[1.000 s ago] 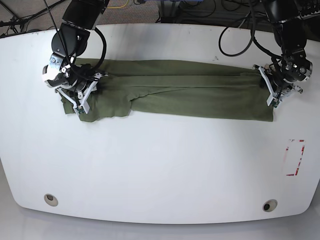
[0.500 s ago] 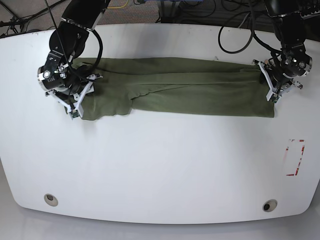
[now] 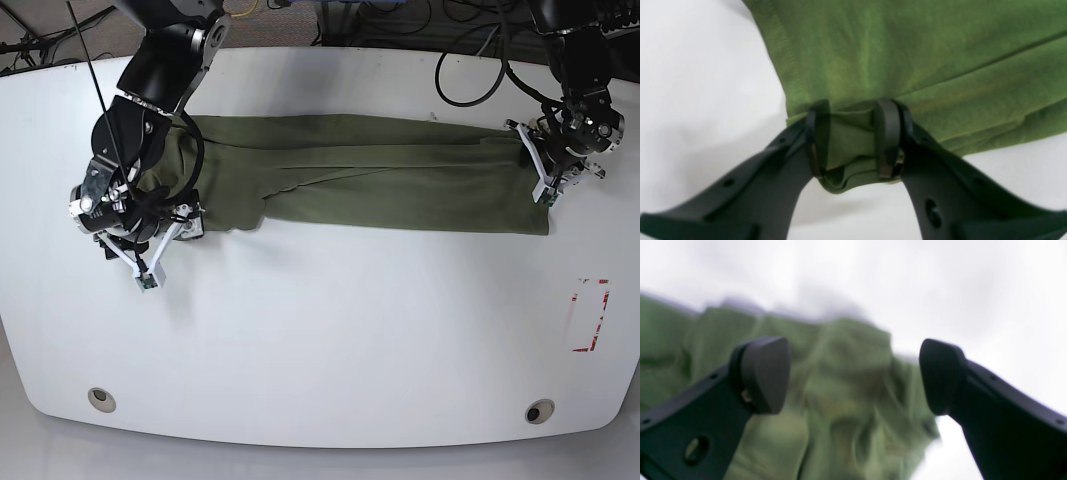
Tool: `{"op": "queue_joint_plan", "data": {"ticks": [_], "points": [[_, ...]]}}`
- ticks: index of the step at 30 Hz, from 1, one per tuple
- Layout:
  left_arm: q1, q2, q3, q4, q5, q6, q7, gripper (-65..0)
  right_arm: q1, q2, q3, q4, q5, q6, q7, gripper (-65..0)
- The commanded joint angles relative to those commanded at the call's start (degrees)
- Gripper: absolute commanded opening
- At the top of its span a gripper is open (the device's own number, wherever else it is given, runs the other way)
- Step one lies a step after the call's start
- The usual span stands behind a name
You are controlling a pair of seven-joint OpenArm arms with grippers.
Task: Fold the T-shirt properly
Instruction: 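Tug the held band end with the right gripper to straighten it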
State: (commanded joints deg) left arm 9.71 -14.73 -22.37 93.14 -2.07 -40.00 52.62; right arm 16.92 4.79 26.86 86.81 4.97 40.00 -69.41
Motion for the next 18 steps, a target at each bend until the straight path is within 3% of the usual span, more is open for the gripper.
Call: {"op": "queue_joint_plan", "data": {"ticks": [5, 9, 15, 18], "points": [[-0.09, 0.00, 0.00, -0.35, 0.09, 0.00, 0.00, -45.3, 0.62, 0.09, 0.00, -4.13, 0.00, 0.00, 1.58, -16.3], [-0.09, 0.00, 0.00, -0.26, 0.09, 0.00, 0.00, -45.3, 0.53, 0.09, 0.00, -5.98, 0.00, 0.00, 3.34, -27.0], [-0.09, 0.00, 0.00, -0.35, 0.09, 0.00, 0.00, -45.3, 0.35, -0.18, 0.00, -4.92, 0.00, 0.00, 3.60, -48.8], [-0.09, 0.00, 0.00, -0.35, 0.09, 0.00, 0.00, -45.3, 0.26, -0.18, 0.00, -2.64, 0.00, 0.00, 3.43, -54.1]]}}
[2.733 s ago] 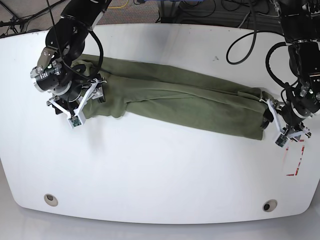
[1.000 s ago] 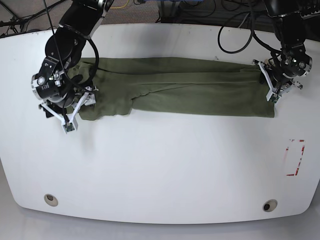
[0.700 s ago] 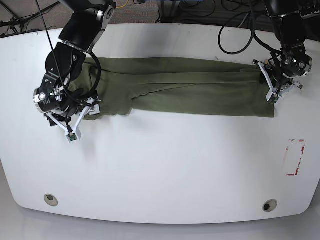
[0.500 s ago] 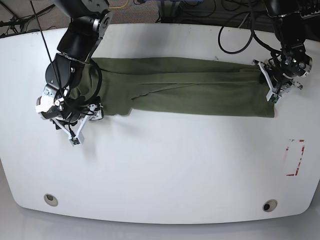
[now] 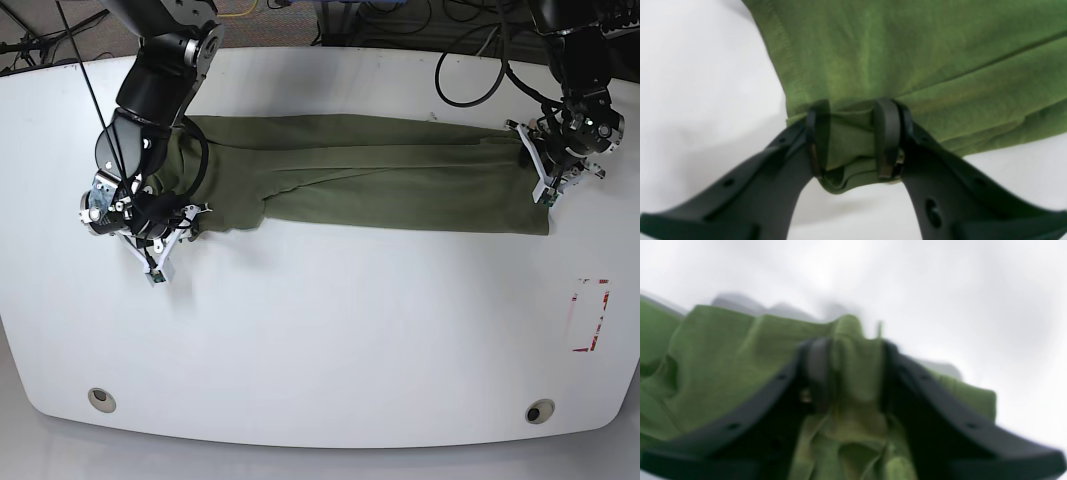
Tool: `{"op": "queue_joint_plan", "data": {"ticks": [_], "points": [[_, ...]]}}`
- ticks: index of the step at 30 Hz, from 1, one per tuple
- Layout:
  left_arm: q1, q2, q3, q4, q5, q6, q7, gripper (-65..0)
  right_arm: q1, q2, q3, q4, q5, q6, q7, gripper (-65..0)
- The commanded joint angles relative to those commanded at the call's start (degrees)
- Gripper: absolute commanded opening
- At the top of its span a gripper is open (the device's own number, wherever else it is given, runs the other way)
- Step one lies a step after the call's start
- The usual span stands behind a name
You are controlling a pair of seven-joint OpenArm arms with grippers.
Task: Fold the T-shirt properly
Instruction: 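Tug the held band end with the right gripper to straighten it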
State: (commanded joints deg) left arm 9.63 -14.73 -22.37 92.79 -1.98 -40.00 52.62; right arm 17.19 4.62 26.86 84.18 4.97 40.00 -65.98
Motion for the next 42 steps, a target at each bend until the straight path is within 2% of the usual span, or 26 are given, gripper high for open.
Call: {"op": "queue_joint_plan", "data": {"ticks": [11, 22, 27, 31, 34, 39, 42], "points": [[0.00, -0.18, 0.09, 0.00, 0.18, 0.00, 0.00, -45.3, -1.67, 0.26, 0.09, 3.69, -0.09, 0.00, -2.81, -57.1], [0.26, -0.26, 0.00, -0.18, 0.18, 0.00, 0.00, -45.3, -8.44, -0.26, 2.46, 16.97, 0.00, 0.00, -8.53, -56.4], [0.09, -0.26, 0.26, -1.41, 0.18, 0.00, 0.00, -45.3, -9.85, -0.26, 2.55, 21.19, 0.00, 0.00, -8.88, -56.3], [0.00, -0.35, 0.18, -3.16, 0.18, 0.00, 0.00, -45.3, -10.64, -0.18, 2.64, 20.84, -0.35, 0.00, -8.62, -56.1], [-0.09, -0.97, 0.18, -3.52, 0.18, 0.00, 0.00, -45.3, -10.64, 0.09, 2.64, 18.99, -0.53, 0.00, -8.09, -51.5], [0.00, -1.49, 0.35, -3.43, 0.00, 0.00, 0.00, -45.3, -10.73, 0.26, 4.92, 17.58, 0.00, 0.00, -6.59, -33.5], [0.00, -1.49, 0.35, -3.08, -0.09, 0.00, 0.00, -45.3, -10.73, -0.26, 6.59, 19.43, 1.32, 0.00, -8.53, -25.7]]}}
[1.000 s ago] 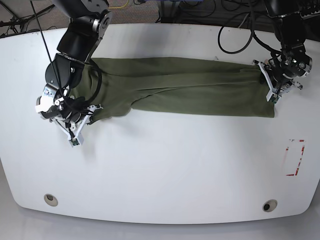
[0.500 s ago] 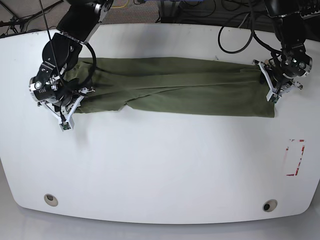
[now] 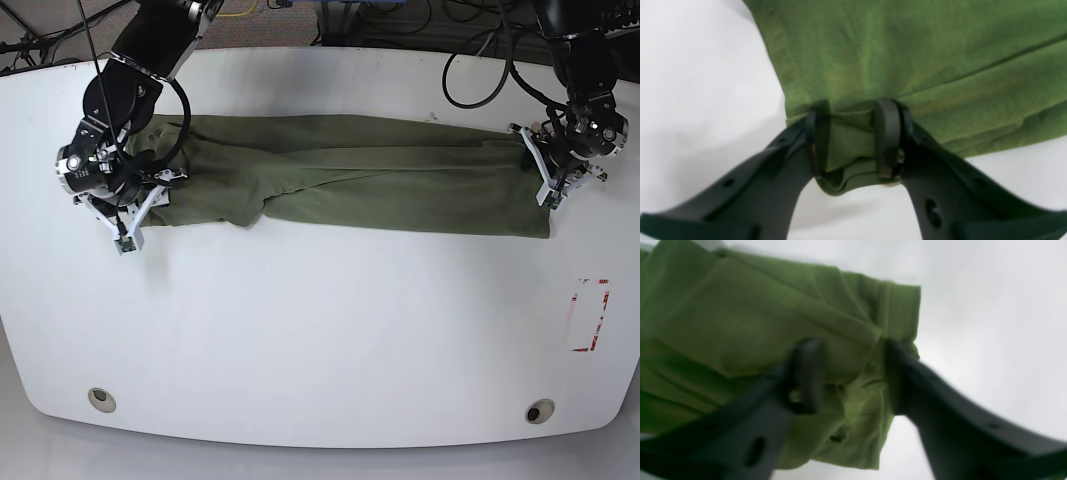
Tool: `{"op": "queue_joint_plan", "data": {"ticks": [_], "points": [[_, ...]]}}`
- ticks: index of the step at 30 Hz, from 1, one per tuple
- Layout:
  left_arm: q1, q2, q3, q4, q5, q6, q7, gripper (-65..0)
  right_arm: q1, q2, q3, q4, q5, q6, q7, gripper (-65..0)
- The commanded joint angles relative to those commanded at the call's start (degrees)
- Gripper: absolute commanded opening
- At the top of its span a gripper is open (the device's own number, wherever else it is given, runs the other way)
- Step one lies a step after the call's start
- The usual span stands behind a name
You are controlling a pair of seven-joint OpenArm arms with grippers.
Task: Fold the T-shirt properly
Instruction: 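Tug the held band end with the right gripper to straighten it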
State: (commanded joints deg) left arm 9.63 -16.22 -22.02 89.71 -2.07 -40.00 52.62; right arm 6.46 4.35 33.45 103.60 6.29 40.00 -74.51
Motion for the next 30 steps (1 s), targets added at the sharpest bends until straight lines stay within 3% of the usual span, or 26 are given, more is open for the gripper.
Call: {"op": "queue_joint_plan", "data": {"ticks": [3, 8, 14, 19, 21, 26, 30], "points": [[0.00, 0.09, -0.18, 0.09, 0.00, 0.00, 0.00, -45.3, -1.14, -1.05, -0.09, 3.60, 6.33, 0.00, -2.81, -23.5], [-0.09, 0.09, -0.26, 0.88, 0.00, 0.00, 0.00, -45.3, -2.37, -2.73, -0.09, 4.04, 12.92, 0.00, -3.08, -23.6], [-0.09, 0.18, -0.35, 1.41, -0.09, 0.00, 0.00, -45.3, -3.69, -4.31, -0.18, -1.05, 12.92, 0.00, -2.29, -28.1], [-0.09, 0.26, -0.35, 1.67, -0.09, 0.00, 0.00, -45.3, -4.66, -4.04, -2.81, -7.38, 12.92, 0.00, 2.02, -43.9], [-0.18, 0.35, -0.44, 1.67, -0.18, 0.00, 0.00, -45.3, -5.36, -3.78, -3.25, -8.53, 12.22, 0.00, 3.52, -47.1], [-1.85, 1.32, -1.23, 2.81, -2.90, 0.00, 0.26, -45.3, -5.89, -3.34, -3.43, -10.46, 9.93, 0.00, 5.27, -46.5], [-2.55, 1.41, -5.19, 3.78, -8.70, 0.00, 4.66, -45.1, -5.98, -3.34, -3.43, -11.60, 9.32, 0.00, 5.71, -46.5]]}}
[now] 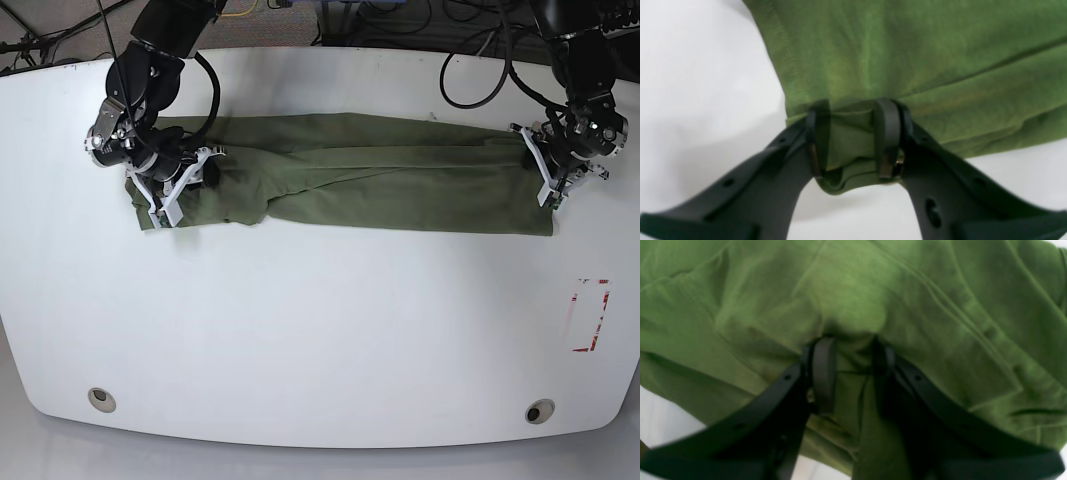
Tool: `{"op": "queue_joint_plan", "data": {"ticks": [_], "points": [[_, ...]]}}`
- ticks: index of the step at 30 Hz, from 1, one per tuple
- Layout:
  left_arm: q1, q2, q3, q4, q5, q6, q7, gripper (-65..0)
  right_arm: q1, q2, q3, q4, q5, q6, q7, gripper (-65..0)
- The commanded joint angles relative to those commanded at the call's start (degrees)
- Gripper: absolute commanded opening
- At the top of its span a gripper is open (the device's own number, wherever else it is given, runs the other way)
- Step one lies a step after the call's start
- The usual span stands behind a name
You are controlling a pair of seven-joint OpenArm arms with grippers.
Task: Fold the T-shirt properly
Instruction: 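Tug the held band end with the right gripper to straighten it, then open the left gripper and regrasp the band end slightly inward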
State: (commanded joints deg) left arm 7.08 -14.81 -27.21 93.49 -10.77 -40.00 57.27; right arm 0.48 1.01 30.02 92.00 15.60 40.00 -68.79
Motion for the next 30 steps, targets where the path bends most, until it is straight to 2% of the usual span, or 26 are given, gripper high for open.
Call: {"op": "queue_joint_plan", "data": {"ticks": [2, 4, 8, 9, 12, 17, 24, 30], "points": [[-1.32, 0.00, -1.32, 0.09, -3.52, 0.00, 2.55, -44.6, 0.00, 0.09, 0.00, -0.18, -0.35, 0.00, 0.00, -46.5], [-2.90, 0.00, -3.34, 0.09, -8.62, 0.00, 5.71, -39.7, 0.00, 0.09, 0.00, -0.18, -0.26, 0.00, 0.00, -46.5], [-3.87, -0.09, -8.35, 0.09, -14.77, 0.00, 9.85, -29.6, -0.09, 0.18, 0.00, -0.18, -0.26, 0.00, 0.00, -46.6], [-4.04, -0.09, -11.16, 0.09, -16.88, 0.00, 10.99, -26.0, -0.09, 0.53, 0.00, -0.18, -0.26, 0.00, 0.00, -46.6], [-5.45, -0.18, -14.24, -0.26, -19.25, 0.00, 11.34, -23.1, 0.18, 0.88, -0.09, -0.18, -0.26, 0.00, 0.00, -46.6], [-6.33, -1.67, -16.00, -2.81, -19.78, 0.00, 11.34, -21.9, 0.00, 0.88, -0.09, -0.09, 0.09, 0.00, 0.00, -46.6], [-11.25, -4.48, -17.32, -18.29, -20.22, 0.00, 10.99, -22.1, 0.26, 0.97, -0.09, -0.09, 0.18, 0.00, 0.00, -46.8], [-12.04, -4.48, -17.05, -23.91, -20.31, 0.00, 10.99, -22.1, 0.00, 0.97, -0.09, 0.00, 0.09, 0.00, 0.00, -46.8]]}}
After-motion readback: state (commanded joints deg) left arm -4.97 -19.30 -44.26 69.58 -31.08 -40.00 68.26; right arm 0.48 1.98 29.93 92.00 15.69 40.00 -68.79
